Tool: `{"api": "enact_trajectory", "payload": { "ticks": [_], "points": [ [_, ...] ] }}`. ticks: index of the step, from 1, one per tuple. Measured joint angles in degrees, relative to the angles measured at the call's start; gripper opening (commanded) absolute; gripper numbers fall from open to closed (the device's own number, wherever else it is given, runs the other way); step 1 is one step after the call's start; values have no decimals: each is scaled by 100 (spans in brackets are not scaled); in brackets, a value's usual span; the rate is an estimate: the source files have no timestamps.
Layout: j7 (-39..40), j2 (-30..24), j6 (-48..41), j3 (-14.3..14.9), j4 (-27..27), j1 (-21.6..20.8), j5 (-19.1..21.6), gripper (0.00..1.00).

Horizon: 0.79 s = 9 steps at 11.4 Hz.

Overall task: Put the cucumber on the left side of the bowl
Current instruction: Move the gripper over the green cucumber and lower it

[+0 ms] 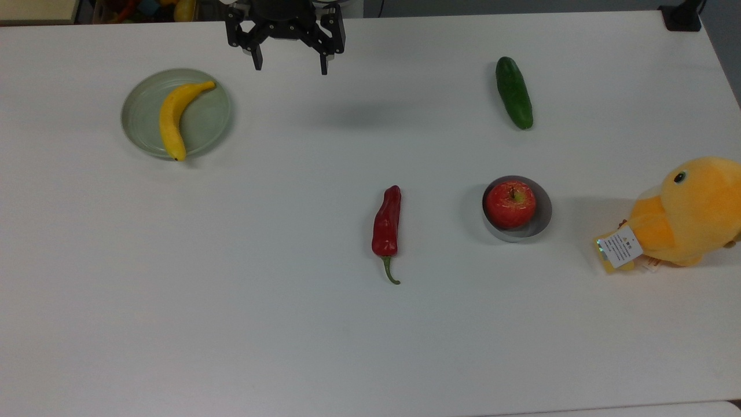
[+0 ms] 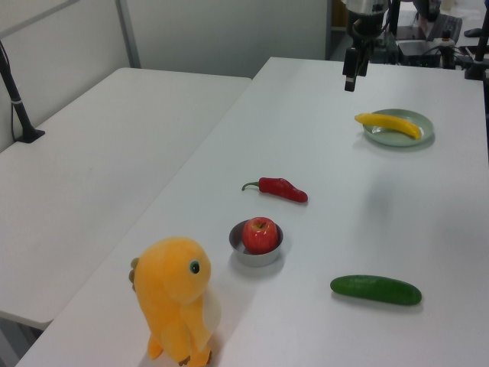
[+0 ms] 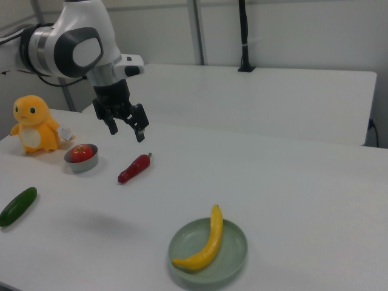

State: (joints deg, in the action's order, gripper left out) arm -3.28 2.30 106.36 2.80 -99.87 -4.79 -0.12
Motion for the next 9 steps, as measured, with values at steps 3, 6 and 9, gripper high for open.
{"api": "enact_trajectory", "payload": {
  "ticks": [3,6,9],
  "points": [
    [26,5,0,-2,-3,0,0,100],
    [44,29,0,-33,-18,-1,0,100],
    [44,61,4,-116,-251,-219,139,100]
  ]
}}
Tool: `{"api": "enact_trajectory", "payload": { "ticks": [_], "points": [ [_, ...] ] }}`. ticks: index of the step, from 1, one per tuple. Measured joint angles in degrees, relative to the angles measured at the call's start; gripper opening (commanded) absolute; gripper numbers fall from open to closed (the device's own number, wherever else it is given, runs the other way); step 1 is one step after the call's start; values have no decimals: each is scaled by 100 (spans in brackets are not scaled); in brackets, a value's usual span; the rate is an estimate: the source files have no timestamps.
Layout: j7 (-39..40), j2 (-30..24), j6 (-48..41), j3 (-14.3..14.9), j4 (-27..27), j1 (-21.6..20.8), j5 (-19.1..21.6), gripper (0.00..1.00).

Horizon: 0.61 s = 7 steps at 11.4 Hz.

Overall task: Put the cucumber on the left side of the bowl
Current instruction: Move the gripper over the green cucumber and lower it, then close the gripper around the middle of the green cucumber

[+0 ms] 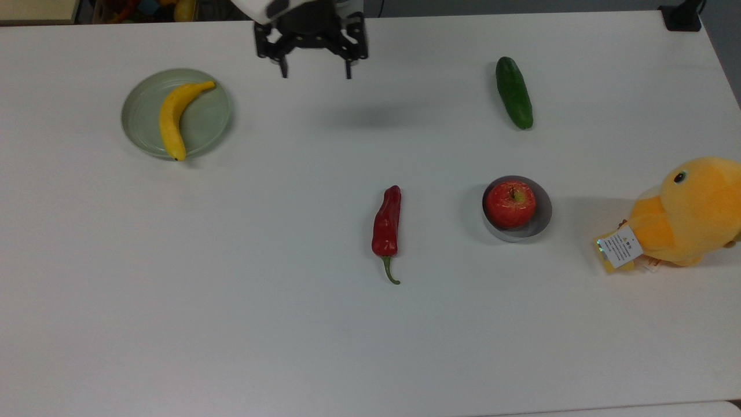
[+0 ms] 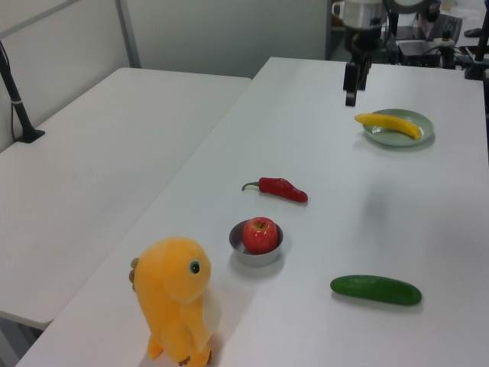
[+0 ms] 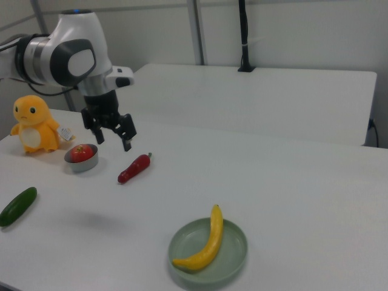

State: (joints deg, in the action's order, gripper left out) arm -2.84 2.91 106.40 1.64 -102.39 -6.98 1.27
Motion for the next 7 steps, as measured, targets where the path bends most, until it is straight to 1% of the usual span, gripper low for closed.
{"api": "enact_trajectory", "payload": {
  "ticks": [1,2,3,6,7],
  "points": [
    [-1,8,5,-41,-119,-147,103,100],
    [-25,14,20,-153,-220,-267,175,100],
    [-158,16,114,-360,-316,-330,219,100],
    [-901,37,793,-1117,-640,-418,234,100],
    [-1182,63,1020,-1281,-740,-536,234,100]
  ]
}}
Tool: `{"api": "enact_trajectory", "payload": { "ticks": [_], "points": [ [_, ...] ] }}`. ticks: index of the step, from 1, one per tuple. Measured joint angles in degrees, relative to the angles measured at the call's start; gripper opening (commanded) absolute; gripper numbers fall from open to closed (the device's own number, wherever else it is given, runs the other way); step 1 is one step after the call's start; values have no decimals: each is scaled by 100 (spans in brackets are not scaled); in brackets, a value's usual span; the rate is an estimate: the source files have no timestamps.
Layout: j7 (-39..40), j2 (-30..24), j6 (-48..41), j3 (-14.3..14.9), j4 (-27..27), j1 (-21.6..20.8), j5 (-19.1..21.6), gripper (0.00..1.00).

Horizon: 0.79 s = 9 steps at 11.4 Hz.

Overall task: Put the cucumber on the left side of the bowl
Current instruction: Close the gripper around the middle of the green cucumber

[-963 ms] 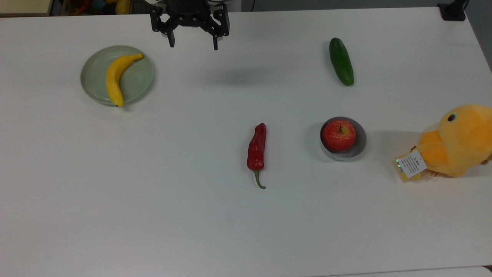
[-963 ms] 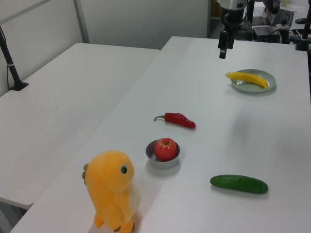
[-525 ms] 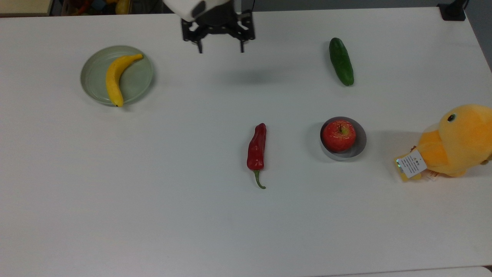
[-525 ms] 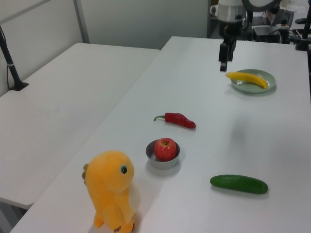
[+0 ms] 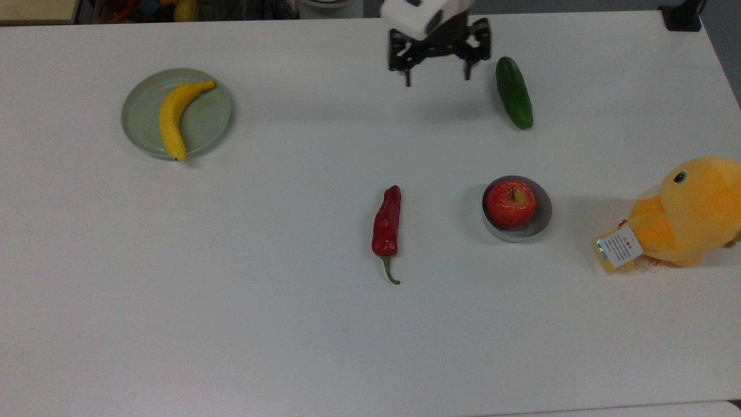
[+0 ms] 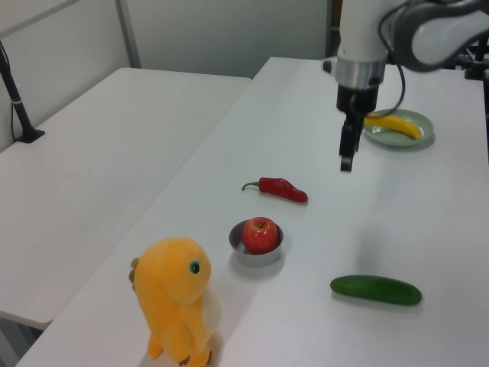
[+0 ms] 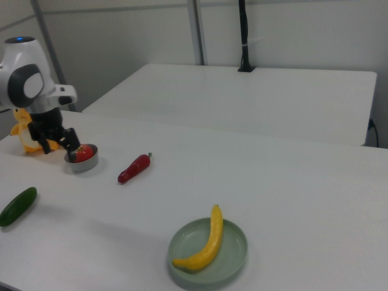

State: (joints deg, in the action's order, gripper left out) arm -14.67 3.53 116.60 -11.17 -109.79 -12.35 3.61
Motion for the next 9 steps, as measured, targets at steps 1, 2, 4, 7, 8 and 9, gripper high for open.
{"api": "enact_trajectory", "payload": {
  "ticks": [1,2,4,7,8,9],
  "points": [
    [-279,41,136,-98,-68,-165,0,100],
    [-538,91,174,-185,-85,-335,0,100],
    [-1017,185,325,-376,-89,-585,0,100],
    [-1406,500,369,-426,-139,-1078,-5,100],
    [-1452,634,377,-427,-161,-1210,-16,100],
    [-1480,738,380,-427,-173,-1280,-20,100]
  ]
}}
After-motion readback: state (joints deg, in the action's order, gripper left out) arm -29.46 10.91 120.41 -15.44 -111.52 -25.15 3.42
